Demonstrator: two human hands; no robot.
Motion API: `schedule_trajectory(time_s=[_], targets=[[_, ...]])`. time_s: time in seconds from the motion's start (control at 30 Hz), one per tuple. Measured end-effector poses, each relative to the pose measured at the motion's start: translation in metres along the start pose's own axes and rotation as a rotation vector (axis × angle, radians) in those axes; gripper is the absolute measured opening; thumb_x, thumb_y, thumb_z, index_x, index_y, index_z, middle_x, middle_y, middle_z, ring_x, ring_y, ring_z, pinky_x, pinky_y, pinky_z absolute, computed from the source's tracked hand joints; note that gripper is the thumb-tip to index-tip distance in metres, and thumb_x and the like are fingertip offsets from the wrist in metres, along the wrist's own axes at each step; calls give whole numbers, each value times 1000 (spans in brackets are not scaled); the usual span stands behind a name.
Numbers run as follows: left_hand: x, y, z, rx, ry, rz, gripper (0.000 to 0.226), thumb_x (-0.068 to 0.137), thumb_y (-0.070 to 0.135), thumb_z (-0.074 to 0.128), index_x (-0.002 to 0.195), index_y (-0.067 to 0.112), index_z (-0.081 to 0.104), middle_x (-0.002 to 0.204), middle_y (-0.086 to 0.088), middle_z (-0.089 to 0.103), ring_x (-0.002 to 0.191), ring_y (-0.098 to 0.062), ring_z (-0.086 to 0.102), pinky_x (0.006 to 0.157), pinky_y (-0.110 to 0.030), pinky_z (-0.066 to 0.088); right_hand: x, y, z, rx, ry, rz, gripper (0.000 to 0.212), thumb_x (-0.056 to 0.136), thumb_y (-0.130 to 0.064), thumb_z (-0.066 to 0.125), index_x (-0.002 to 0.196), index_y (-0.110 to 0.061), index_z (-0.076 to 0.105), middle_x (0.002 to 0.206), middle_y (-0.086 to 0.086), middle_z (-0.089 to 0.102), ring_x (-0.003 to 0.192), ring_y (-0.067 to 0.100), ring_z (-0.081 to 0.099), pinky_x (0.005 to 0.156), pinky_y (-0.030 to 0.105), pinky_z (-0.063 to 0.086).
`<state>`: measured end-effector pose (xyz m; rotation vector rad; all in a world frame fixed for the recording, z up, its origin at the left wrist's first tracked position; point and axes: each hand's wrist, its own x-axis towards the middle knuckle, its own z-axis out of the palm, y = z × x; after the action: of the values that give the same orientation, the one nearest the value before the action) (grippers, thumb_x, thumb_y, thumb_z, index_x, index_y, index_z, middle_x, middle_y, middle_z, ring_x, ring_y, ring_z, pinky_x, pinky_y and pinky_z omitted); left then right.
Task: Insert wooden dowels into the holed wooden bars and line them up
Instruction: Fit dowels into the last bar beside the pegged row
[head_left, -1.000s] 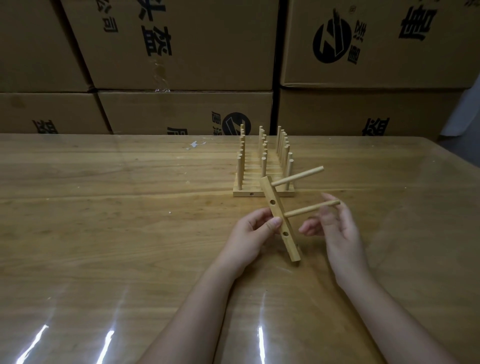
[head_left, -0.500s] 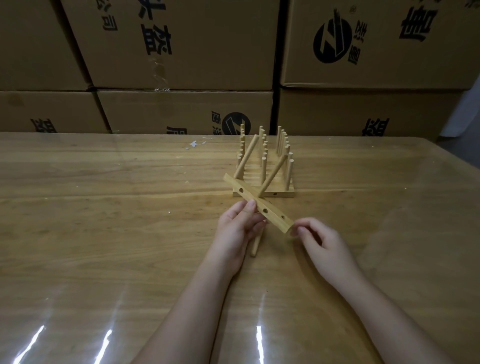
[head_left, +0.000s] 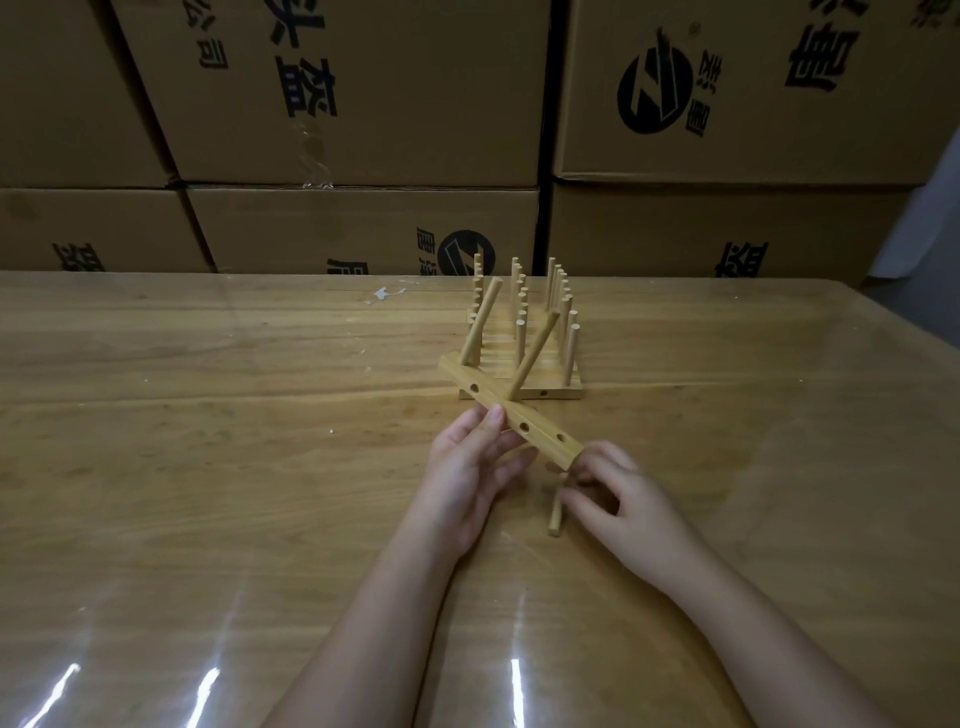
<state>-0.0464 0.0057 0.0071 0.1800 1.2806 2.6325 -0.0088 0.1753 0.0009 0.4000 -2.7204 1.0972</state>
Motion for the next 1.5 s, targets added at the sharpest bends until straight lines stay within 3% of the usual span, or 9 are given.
schedule_trajectory(time_s=[0.1, 0.33, 0.63, 0.77, 0.9, 1.0, 1.07, 1.2, 1.5], targets=[[1, 0, -1, 19, 1, -2, 23, 81, 22, 60, 99, 9, 65, 94, -6, 74, 90, -17, 71, 73, -28, 57, -2, 0, 1, -162, -75, -38, 31, 87, -40, 56, 118, -34, 60, 126, -26, 39, 116, -1, 34, 100, 27, 27], [0, 0, 0, 29, 5, -11, 28, 80, 22, 61, 102, 5, 62, 96, -10, 74, 94, -19, 70, 78, -27, 56, -2, -1, 2, -210, 49, 59, 11, 82, -37, 64, 80, -29, 57, 96, -14, 44, 95, 8, 47, 84, 27, 42], [0, 0, -1, 5, 64, -21, 39, 75, 19, 69, 105, 0, 54, 93, -13, 74, 97, -25, 70, 76, -28, 57, 1, -1, -3, -273, 86, 243, 39, 89, -25, 55, 127, -27, 49, 110, -8, 47, 93, 8, 53, 77, 22, 45], [2, -1, -2, -1, 68, -8, 42, 73, 18, 71, 106, 0, 53, 94, -13, 74, 98, -27, 70, 79, -30, 57, -1, -2, -2, -422, 91, 237, 45, 91, -26, 49, 135, -24, 42, 121, -3, 49, 102, 10, 54, 79, 20, 46], [3, -3, -3, -1, 67, 7, 42, 73, 16, 72, 107, 1, 53, 92, -11, 74, 96, -27, 70, 80, -31, 57, -2, -2, -2, -424, 162, 241, 37, 92, -24, 49, 128, -18, 51, 113, -1, 46, 81, 8, 52, 62, 16, 41], [3, -4, -3, 5, 63, 7, 42, 72, 15, 71, 107, 2, 53, 90, -10, 74, 95, -27, 70, 81, -33, 57, -3, -1, -7, -198, 475, 134, 17, 92, -22, 50, 105, -15, 59, 98, -4, 47, 67, 0, 50, 49, 10, 36], [3, -3, -2, 8, 65, -6, 44, 73, 15, 71, 109, 1, 52, 95, -14, 73, 97, -30, 70, 82, -34, 58, -2, -1, -10, 143, 640, 101, 9, 93, -23, 47, 92, -23, 56, 92, -5, 55, 74, -5, 56, 57, 9, 43], [2, -4, -1, 47, 76, -16, 29, 82, 10, 65, 107, 0, 52, 101, -19, 70, 96, -32, 70, 82, -36, 58, 6, -3, -15, 841, 689, 149, 12, 94, -13, 49, 95, -21, 57, 90, 2, 67, 79, 12, 68, 69, 20, 55], [-1, -6, 3, 163, 44, -31, 23, 87, 2, 60, 110, -1, 54, 99, -15, 73, 97, -29, 70, 86, -36, 57, 10, 3, -9, 955, 612, 206, 8, 93, -13, 51, 90, -18, 57, 79, -5, 71, 81, 11, 68, 70, 23, 56]])
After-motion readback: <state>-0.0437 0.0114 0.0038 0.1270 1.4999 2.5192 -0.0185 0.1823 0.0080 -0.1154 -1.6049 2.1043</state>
